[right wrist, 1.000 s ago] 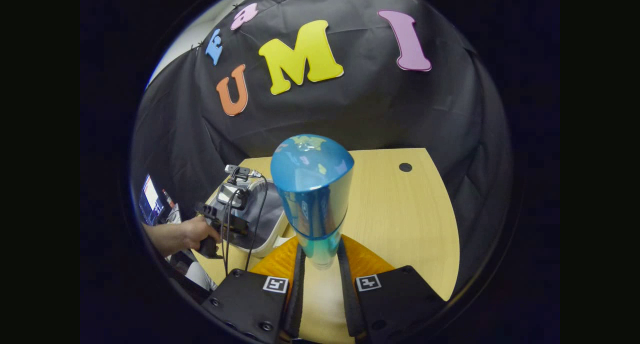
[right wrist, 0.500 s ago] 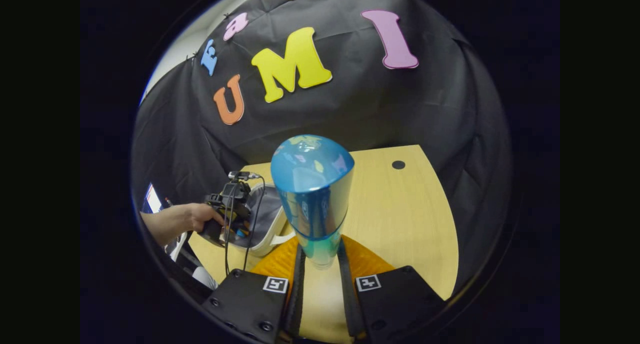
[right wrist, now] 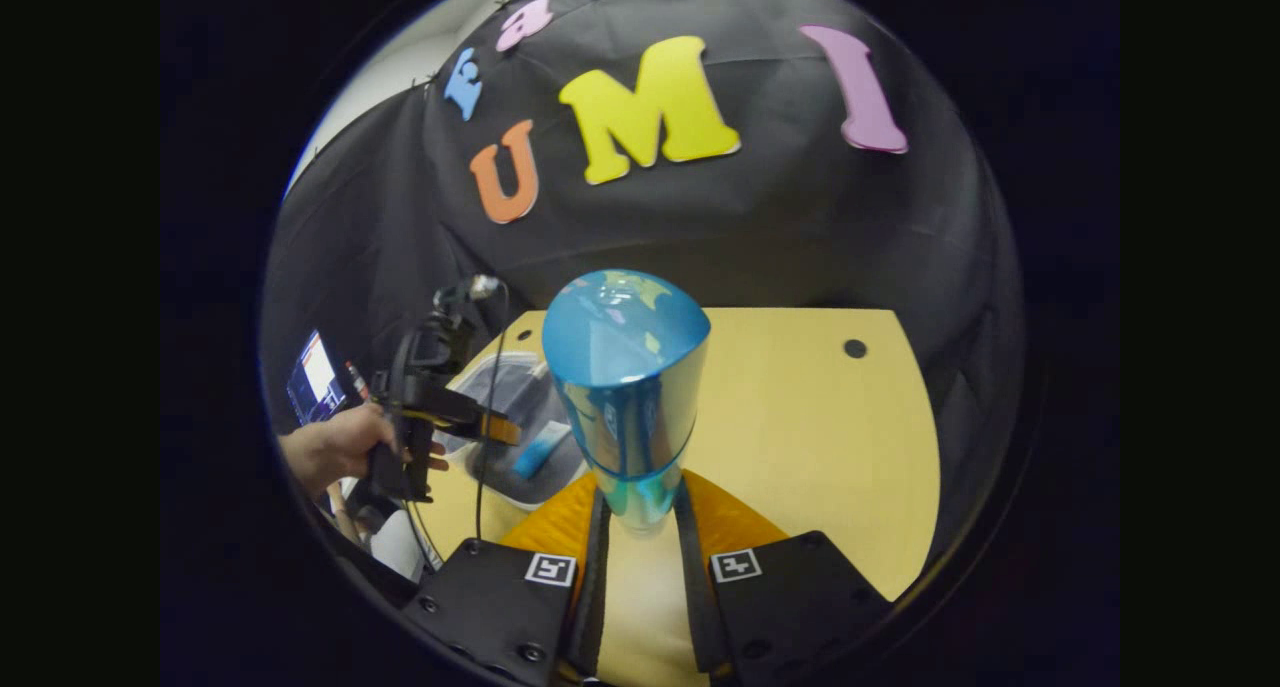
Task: First open the suitcase, pack the skin care products into it, and then close the suitcase.
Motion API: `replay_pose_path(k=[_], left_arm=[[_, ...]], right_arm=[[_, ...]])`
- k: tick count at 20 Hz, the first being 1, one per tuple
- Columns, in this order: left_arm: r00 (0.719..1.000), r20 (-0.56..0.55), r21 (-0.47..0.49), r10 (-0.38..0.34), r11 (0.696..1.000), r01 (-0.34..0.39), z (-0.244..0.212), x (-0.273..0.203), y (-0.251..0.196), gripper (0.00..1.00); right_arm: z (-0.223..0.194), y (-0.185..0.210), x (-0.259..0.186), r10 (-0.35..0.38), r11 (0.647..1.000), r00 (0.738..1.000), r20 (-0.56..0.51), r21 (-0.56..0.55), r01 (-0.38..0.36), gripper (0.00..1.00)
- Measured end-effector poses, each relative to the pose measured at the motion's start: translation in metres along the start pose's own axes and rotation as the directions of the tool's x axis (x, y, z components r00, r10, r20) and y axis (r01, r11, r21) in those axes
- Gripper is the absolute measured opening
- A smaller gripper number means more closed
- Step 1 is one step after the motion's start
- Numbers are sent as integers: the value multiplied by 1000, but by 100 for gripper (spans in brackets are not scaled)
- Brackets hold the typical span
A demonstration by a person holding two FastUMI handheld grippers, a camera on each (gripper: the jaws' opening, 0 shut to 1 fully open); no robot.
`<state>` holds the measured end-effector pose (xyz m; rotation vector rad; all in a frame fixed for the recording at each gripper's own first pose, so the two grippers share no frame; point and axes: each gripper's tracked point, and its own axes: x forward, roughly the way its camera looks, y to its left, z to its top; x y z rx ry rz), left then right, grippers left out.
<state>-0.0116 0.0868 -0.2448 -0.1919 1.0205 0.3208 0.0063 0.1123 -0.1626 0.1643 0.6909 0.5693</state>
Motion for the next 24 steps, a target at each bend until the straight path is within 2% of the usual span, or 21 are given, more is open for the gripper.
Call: replay_pose_path(k=[2, 4, 8, 11, 16, 20, 24], left_arm=[[998, 63, -62, -14, 998, 18, -7, -27, 32, 98], [994, 111, -117, -26, 992, 39, -16, -45, 63, 98], [996, 84, -136, -30, 990, 41, -57, -60, 115, 98], [998, 53, -185, -45, 981, 54, -84, -57, 140, 98], [998, 17, -255, -60, 965, 62, -101, -50, 170, 99], [998, 27, -245, -53, 968, 58, -97, -44, 188, 99], [997, 14, -251, -80, 965, 81, -99, -38, 186, 100]], right_arm=[[1, 39, 38, 61, 997, 998, -33, -37, -62, 32], [-9, 77, 82, 105, 994, 991, -86, -28, -108, 33], [-55, 116, 159, 65, 996, 969, -239, -41, -77, 33], [-91, 115, 182, -1, 999, 930, -367, 35, 15, 33], [-116, 106, 197, -57, 987, 883, -467, 105, 119, 33], [-122, 98, 207, -106, 980, 870, -481, 95, 173, 33], [-121, 98, 211, -148, 977, 856, -496, 63, 205, 33]])
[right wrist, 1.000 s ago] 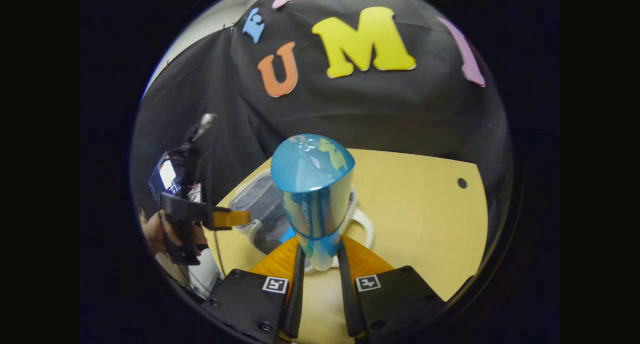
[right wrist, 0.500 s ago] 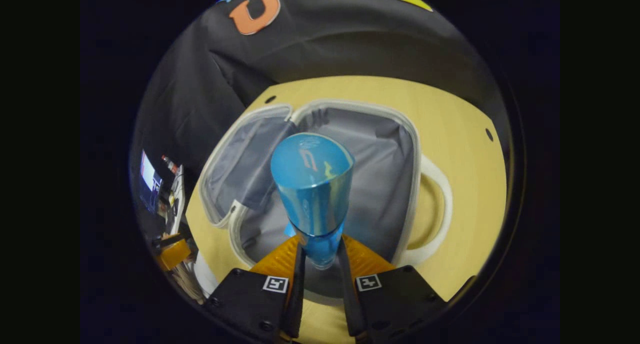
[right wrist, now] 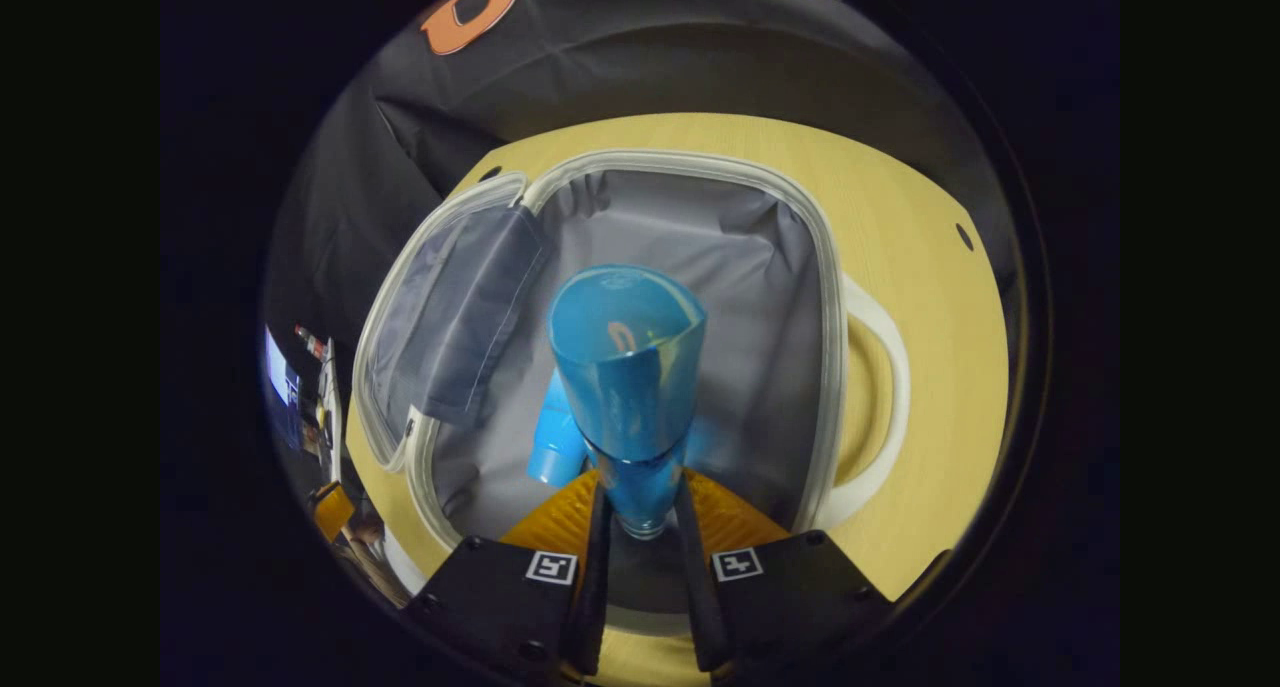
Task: First open the suitcase, pack the skin care products into it, and then close the suitcase.
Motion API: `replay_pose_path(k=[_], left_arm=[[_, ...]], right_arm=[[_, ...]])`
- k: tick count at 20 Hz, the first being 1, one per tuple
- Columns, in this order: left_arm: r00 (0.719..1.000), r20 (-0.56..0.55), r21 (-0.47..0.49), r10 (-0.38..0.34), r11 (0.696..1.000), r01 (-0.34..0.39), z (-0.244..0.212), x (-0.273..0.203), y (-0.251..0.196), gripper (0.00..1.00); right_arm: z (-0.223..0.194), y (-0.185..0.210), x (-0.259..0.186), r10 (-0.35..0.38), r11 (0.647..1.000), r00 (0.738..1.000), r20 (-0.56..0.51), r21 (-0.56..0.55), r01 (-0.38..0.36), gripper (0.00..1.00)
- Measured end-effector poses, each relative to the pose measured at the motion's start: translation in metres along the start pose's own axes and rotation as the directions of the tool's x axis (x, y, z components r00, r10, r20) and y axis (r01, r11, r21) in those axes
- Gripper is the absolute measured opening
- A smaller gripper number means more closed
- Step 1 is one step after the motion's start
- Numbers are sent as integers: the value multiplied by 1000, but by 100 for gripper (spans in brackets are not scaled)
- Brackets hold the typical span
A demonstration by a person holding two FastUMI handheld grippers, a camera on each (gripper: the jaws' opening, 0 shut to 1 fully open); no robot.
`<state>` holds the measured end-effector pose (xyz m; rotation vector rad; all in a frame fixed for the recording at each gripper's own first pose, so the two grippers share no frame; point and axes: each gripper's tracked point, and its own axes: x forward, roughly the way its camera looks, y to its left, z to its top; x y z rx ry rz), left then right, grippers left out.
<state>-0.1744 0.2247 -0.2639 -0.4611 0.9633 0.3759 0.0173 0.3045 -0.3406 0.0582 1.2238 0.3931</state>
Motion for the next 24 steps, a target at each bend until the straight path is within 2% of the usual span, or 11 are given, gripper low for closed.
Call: replay_pose_path(k=[4, 7, 12, 15, 20, 22, 23, 24], left_arm=[[1000, -2, 24, -30, 999, 30, -1, 4, -6, 100], [999, 11, 18, -35, 999, 35, 2, 0, -1, 99], [997, 51, 2, -56, 998, 56, 16, -2, 7, 99], [991, 104, 34, -83, 996, 80, 36, -2, 9, 99], [974, 166, 76, -152, 987, 141, 70, -1, 5, 100], [964, 189, 79, -189, 981, 176, 87, 0, 3, 100], [957, 195, 86, -215, 976, 202, 94, 1, 3, 100], [954, 200, 90, -224, 974, 210, 101, 2, 8, 99]], right_arm=[[6, 3, 7, -44, 999, 998, -38, 3, 44, 33], [12, 5, 13, -60, 998, 998, -25, 15, 60, 33], [6, 8, 16, -92, 994, 995, -32, -56, 90, 33], [-4, 6, 10, -91, 993, 995, -49, -82, 87, 35], [2, 4, -23, -84, 986, 995, 45, -138, 90, 38], [7, 8, -41, -63, 978, 993, 100, -190, 81, 42], [9, 11, -51, -49, 972, 990, 133, -221, 77, 49], [12, 13, -63, -34, 964, 986, 165, -254, 76, 51]])
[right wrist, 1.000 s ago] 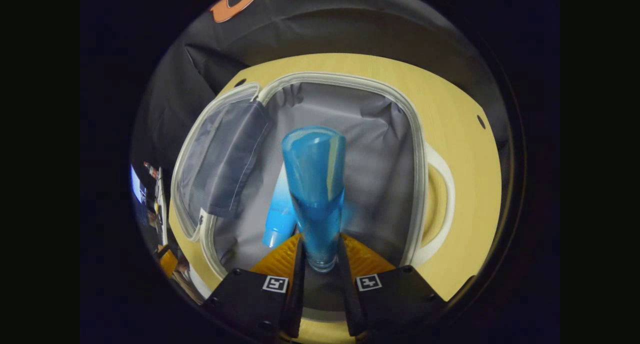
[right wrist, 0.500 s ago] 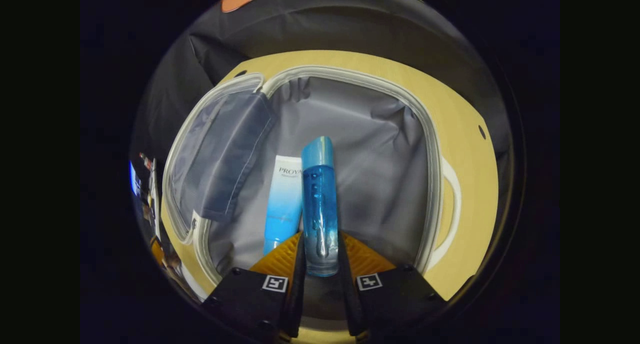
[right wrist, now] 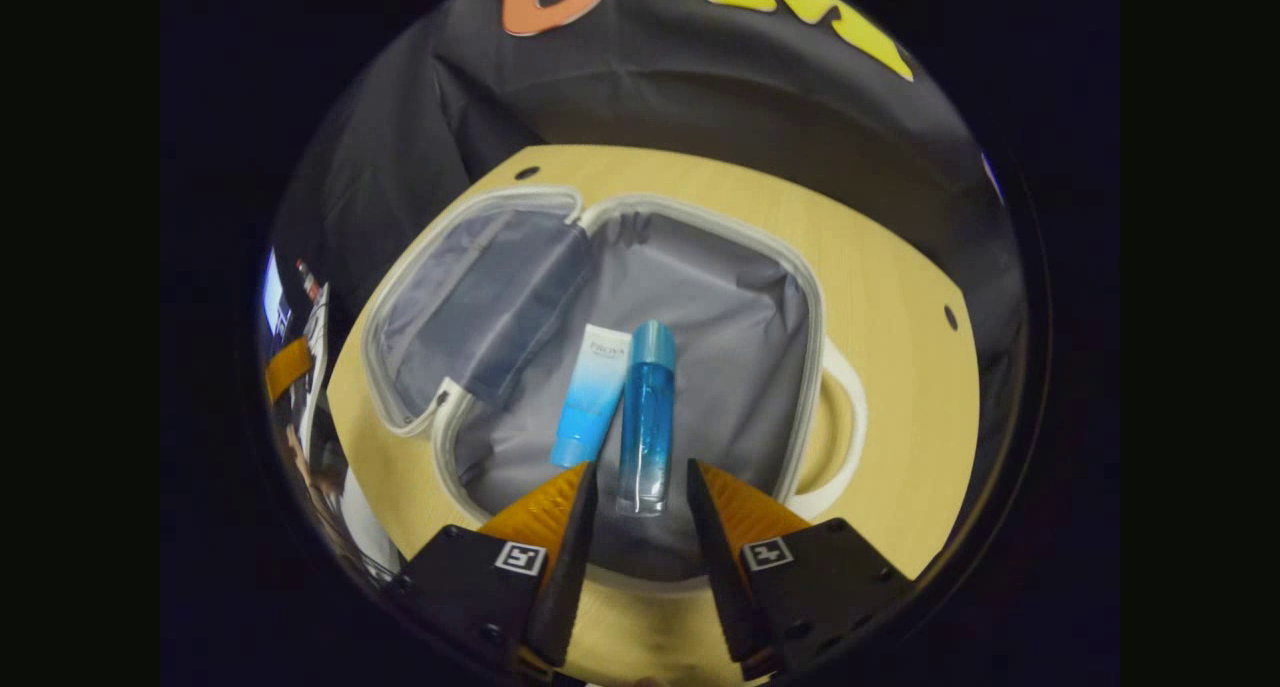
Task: First open the suitcase, pack the skin care products into it, and then close the suitcase.
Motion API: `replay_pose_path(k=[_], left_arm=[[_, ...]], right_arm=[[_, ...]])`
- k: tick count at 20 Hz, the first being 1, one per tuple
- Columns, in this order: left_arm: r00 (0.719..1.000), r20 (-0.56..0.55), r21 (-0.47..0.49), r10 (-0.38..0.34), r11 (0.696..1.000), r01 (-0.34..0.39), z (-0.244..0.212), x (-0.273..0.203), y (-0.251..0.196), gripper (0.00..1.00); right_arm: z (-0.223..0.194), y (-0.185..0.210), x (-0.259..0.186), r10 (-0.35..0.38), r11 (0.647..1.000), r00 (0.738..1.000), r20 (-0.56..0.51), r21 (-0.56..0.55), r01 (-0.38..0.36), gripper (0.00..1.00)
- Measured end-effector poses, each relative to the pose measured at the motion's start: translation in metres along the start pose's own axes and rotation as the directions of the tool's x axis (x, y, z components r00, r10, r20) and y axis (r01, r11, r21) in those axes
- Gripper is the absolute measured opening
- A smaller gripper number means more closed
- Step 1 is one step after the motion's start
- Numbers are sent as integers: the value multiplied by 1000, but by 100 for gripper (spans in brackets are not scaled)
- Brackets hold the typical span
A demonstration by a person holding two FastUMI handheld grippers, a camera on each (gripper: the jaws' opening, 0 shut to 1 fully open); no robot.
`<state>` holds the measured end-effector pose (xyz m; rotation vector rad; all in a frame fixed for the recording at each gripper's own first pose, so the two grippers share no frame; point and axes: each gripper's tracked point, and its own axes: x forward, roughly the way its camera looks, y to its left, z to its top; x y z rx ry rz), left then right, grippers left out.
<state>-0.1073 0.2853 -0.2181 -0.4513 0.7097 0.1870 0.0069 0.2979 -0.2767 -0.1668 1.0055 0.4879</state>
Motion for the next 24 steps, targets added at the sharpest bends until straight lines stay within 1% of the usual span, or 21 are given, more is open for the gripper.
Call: replay_pose_path(k=[1, 2, 3, 4, 5, 6, 8, 10, 12, 13, 14, 15, 17, 18, 19, 20, 21, 22, 23, 24], left_arm=[[1000, 10, -1, -3, 1000, 3, 8, 5, 9, 99], [1000, 16, -9, -18, 1000, 18, 14, 9, 16, 100], [999, 15, -23, -48, 999, 49, 18, 15, 20, 99], [997, 11, -39, -79, 996, 79, 22, 21, 26, 99], [994, 7, -55, -107, 993, 107, 26, 29, 32, 99], [991, 7, -72, -131, 989, 131, 31, 39, 40, 99], [986, 16, -125, -169, 978, 169, 44, 59, 55, 99], [975, 24, -205, -220, 954, 220, 53, 85, 67, 98], [967, 8, -272, -255, 930, 247, 53, 114, 76, 96], [966, 6, -293, -258, 923, 248, 52, 126, 82, 100], [963, 3, -322, -270, 912, 256, 53, 138, 86, 96], [962, -4, -350, -274, 901, 255, 51, 149, 88, 95], [957, -21, -417, -289, 873, 254, 45, 165, 93, 94], [954, -20, -456, -300, 852, 258, 45, 171, 94, 93], [950, -18, -498, -312, 827, 262, 44, 178, 93, 81], [945, -17, -543, -326, 797, 265, 43, 182, 91, 90], [939, -10, -590, -343, 761, 272, 45, 185, 88, 84], [937, 3, -624, -348, 732, 274, 47, 188, 87, 91], [938, 15, -642, -347, 715, 275, 49, 189, 88, 82], [940, 23, -653, -342, 706, 273, 48, 193, 90, 66]], right_arm=[[4, 2, -12, 11, 999, 999, 35, -33, -9, 62], [7, 2, -23, 19, 998, 998, 67, -64, -14, 65], [11, 3, -35, 29, 996, 995, 100, -89, -20, 67], [14, 4, -46, 36, 993, 991, 131, -113, -21, 66], [16, 4, -57, 42, 991, 987, 157, -136, -21, 64], [16, 4, -66, 54, 989, 983, 174, -149, -28, 70], [10, 3, -80, 67, 989, 981, 180, -145, -40, 70], [5, -7, -90, 55, 991, 983, 174, -127, -33, 70], [-1, -18, -95, 30, 994, 986, 167, -106, -12, 70], [-4, -22, -96, 16, 994, 987, 162, -109, 2, 68], [-7, -24, -99, 16, 994, 988, 154, -107, 0, 70], [-10, -25, -99, 18, 995, 989, 147, -102, -2, 70], [-12, -28, -103, 9, 996, 990, 143, -94, 5, 68], [-11, -28, -104, 6, 996, 989, 146, -87, 7, 70], [-10, -29, -105, 1, 997, 989, 148, -80, 11, 70], [-9, -29, -105, -1, 997, 989, 150, -75, 12, 70], [-9, -30, -106, -5, 997, 989, 150, -70, 15, 70], [-8, -30, -106, -2, 998, 988, 151, -64, 12, 70], [-7, -31, -105, -4, 998, 988, 151, -57, 12, 70], [-5, -31, -105, -2, 999, 988, 154, -51, 10, 70]])
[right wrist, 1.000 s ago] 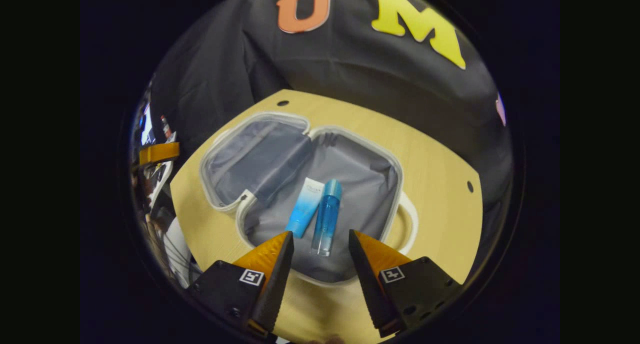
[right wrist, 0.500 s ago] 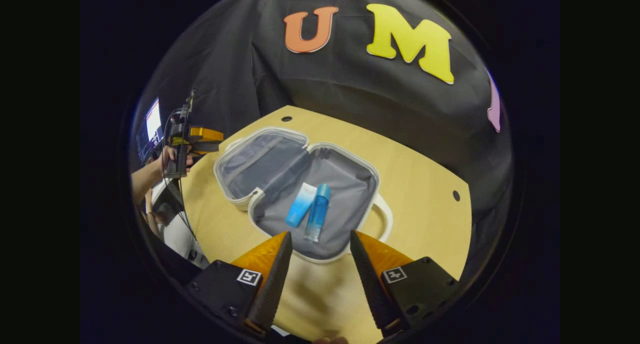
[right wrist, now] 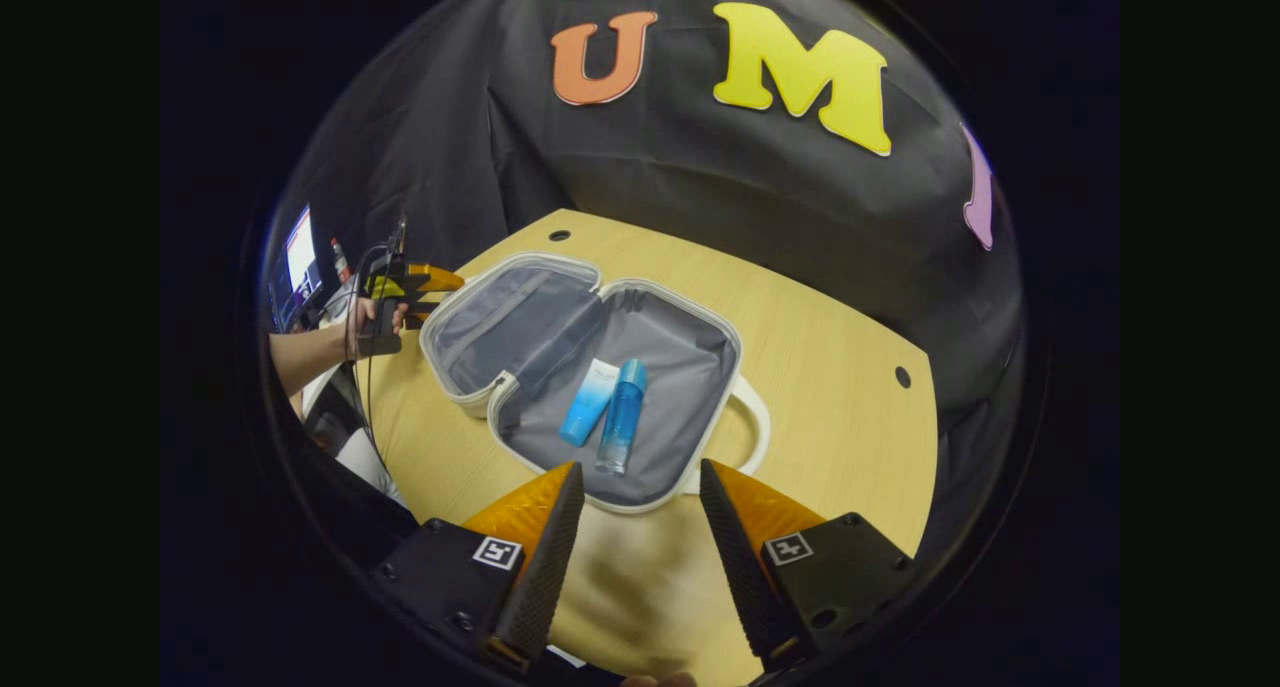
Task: First open the suitcase, pack the skin care products into it, and then close the suitcase.
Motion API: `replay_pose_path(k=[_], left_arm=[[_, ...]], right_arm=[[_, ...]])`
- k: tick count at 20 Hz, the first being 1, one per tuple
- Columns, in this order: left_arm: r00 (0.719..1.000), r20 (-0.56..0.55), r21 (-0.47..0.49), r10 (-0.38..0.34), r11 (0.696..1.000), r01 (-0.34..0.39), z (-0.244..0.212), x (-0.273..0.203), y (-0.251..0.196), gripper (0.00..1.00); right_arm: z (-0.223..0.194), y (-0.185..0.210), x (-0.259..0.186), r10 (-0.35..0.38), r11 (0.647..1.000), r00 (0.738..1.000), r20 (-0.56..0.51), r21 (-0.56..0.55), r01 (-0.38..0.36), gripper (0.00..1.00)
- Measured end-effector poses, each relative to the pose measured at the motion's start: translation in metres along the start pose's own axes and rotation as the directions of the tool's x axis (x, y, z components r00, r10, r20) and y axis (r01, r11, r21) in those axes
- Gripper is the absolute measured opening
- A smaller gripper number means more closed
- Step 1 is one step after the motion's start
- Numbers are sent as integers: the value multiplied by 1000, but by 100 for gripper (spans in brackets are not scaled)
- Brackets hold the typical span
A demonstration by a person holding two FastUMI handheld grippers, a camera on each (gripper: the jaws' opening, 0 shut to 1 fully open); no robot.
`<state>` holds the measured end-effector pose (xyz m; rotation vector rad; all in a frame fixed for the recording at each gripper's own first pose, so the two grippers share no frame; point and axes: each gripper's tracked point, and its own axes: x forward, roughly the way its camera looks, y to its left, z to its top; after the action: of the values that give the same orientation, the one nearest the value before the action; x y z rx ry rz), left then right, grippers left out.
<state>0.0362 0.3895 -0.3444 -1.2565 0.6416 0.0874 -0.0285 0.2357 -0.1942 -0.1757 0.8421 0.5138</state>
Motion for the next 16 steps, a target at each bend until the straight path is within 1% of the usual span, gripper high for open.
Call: replay_pose_path(k=[1, 2, 3, 4, 5, 7, 9, 10, 12, 14, 15, 16], left_arm=[[1000, 10, -14, -3, 1000, 3, 2, 0, -1, 55], [1000, 19, -28, -5, 1000, 6, 5, 2, -2, 37], [1000, 27, -38, -5, 999, 6, 6, 0, -2, 24], [999, 34, -44, -6, 999, 8, 7, 0, -2, 31], [999, 42, -49, -9, 999, 11, 9, 1, -2, 24], [999, 46, -38, -3, 999, 5, 9, 1, -4, 18], [998, 59, -9, 8, 1000, -7, 10, -1, -11, 14], [998, 67, 6, 6, 1000, -7, 12, -1, -19, 14], [997, 78, 39, 12, 999, -15, 14, -7, -35, 12], [996, 92, 92, 14, 996, -23, 16, -16, -59, 11], [995, 100, 126, 15, 992, -27, 17, -22, -72, 11], [994, 110, 168, 7, 985, -25, 16, -29, -88, 11]], right_arm=[[1, 0, 1, 0, 1000, 1000, 1, 6, 0, 70], [1, 0, 2, 3, 1000, 1000, 2, 10, -3, 70], [1, 0, 2, 4, 1000, 1000, 1, 15, -4, 68], [2, 0, 3, 7, 1000, 1000, 1, 19, -7, 68], [1, 0, 3, 7, 1000, 1000, 1, 22, -7, 70], [1, 0, 3, 8, 1000, 1000, 4, 17, -8, 70], [0, -6, 2, -10, 1000, 1000, 14, 10, 10, 70], [0, -6, 1, -14, 1000, 1000, 21, 21, 14, 68], [2, -6, -1, -14, 999, 999, 38, 38, 13, 68], [5, -10, -6, -23, 999, 998, 63, 32, 21, 70], [7, -13, -9, -31, 999, 997, 76, 32, 29, 68], [8, -15, -11, -41, 999, 995, 89, 39, 38, 70]])
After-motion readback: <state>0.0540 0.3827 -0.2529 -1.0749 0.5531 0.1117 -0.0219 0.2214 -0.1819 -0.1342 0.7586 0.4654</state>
